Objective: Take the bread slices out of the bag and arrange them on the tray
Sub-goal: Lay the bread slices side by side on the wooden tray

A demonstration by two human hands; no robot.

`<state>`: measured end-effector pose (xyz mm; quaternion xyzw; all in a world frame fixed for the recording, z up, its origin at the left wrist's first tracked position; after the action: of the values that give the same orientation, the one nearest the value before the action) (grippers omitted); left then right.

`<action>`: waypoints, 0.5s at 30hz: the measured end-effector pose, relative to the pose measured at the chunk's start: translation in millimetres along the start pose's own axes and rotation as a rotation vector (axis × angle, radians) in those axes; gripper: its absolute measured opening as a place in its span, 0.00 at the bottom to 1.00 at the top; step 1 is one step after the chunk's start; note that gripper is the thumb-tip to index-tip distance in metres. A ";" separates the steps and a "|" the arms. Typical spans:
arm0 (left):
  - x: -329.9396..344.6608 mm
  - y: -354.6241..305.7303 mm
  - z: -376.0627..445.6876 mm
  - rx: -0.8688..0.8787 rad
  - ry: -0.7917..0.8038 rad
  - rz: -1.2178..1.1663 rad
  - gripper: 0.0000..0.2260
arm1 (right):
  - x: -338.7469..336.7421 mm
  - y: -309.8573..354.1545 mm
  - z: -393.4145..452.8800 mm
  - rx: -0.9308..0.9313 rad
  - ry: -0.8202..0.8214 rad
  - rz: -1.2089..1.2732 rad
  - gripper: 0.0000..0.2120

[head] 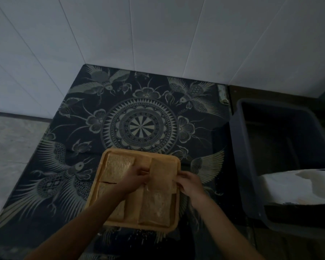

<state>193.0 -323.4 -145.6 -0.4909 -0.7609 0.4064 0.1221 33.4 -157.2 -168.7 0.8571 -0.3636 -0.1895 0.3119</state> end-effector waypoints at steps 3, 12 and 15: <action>-5.8 -5.0 15.6 -0.001 -0.040 0.019 0.10 | 3.4 10.4 15.2 -0.016 -0.002 -0.032 0.06; -5.7 10.5 40.4 -0.049 -0.081 0.130 0.13 | 15.4 9.8 32.0 0.017 -0.044 -0.153 0.08; -4.8 8.7 40.1 -0.008 -0.101 0.185 0.13 | 14.5 9.6 33.0 -0.027 -0.071 -0.228 0.06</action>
<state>177.5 -345.9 -176.7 -0.5385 -0.7190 0.4372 0.0438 19.9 -186.3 -187.8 0.8814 -0.2719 -0.2589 0.2867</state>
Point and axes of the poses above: each hand's wrist, its own z-axis towards the middle knuckle, its own x-axis out of the palm, y = z × x, the point moved 8 cm from there along z, towards the middle knuckle, and after that the axes turned 3 degrees about z, right-handed, at the moved point
